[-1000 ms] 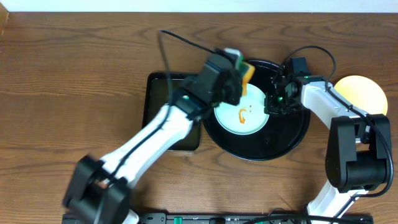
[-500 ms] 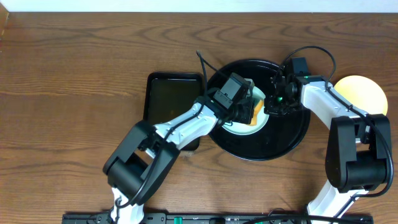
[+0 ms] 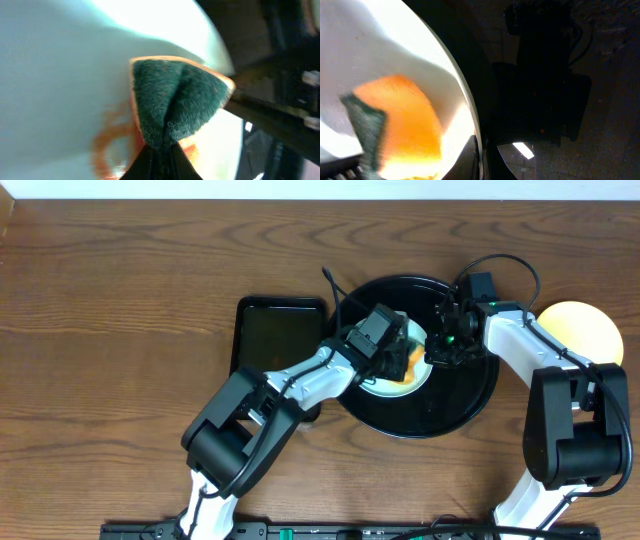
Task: Clean dirty plates on tray and stack at the side
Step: 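Scrub the pale blue plate with the sponge in the left gripper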
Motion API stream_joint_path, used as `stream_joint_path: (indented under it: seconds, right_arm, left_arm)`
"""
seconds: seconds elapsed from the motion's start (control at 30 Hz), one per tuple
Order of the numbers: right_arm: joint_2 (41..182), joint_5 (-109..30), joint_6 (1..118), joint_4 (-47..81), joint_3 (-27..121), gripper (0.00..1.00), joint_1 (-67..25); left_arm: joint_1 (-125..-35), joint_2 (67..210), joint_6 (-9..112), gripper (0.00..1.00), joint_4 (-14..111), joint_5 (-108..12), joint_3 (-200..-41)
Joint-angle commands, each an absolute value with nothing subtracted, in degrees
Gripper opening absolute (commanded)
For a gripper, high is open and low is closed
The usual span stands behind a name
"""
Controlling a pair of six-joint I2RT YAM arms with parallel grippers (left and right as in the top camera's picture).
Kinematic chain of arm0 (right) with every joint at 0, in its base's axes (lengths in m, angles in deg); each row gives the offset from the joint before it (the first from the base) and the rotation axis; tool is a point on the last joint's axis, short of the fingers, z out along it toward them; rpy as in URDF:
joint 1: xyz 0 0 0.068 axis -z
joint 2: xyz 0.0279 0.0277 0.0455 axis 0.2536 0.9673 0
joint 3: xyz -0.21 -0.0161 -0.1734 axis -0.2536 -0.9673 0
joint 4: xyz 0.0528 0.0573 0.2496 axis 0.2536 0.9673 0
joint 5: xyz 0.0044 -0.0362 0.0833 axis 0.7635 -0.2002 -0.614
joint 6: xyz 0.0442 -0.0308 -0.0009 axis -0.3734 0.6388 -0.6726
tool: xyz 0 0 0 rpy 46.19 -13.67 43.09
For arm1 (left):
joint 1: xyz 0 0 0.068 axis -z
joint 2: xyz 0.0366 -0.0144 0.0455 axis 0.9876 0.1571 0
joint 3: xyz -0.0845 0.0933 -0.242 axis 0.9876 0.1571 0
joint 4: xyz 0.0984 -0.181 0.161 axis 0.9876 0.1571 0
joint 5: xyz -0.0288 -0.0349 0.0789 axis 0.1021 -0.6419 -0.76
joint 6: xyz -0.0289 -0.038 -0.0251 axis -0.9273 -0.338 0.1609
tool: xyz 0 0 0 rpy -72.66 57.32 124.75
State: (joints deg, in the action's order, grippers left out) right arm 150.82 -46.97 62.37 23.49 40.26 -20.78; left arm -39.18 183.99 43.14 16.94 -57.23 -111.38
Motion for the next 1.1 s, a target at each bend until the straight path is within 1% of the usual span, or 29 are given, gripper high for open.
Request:
stream_joint_path:
  seconds: [0.0,0.13,0.23,0.43,0.53,0.87,1.07]
  right_arm:
    - [151.28,-45.26,63.66,24.68,39.81,0.01,-21.54]
    - [151.28,-45.26,63.63,24.68,39.81,0.01,-21.54]
    - [151.28,-45.24,63.66,24.72,39.81,0.01,-21.54]
    - [151.28,-45.24,64.14,24.74,39.81,0.01,-21.54]
    - [151.28,-45.05,64.27,24.85,39.81,0.01,-21.54]
    - [151.28,-45.05,64.31,25.4,39.81,0.01,-21.65]
    - [151.28,-45.05,64.29,25.57,39.81,0.01,-21.65]
  left_arm:
    - [-43.31,185.26,42.96,0.07,20.68,-66.08,-111.51]
    - [-45.59,185.04,43.03,0.07,25.1,-66.08,-111.51]
    - [-45.85,183.49,45.41,0.07,27.83,-65.82,-111.51]
    - [-43.58,176.8,48.39,0.07,29.34,-65.67,-111.51]
    - [-42.35,174.99,47.9,0.08,29.12,-65.67,-111.51]
    - [-37.26,178.66,46.59,0.07,26.54,-65.69,-111.3]
    - [-35.84,182.64,44.87,0.07,26.01,-65.67,-111.27]
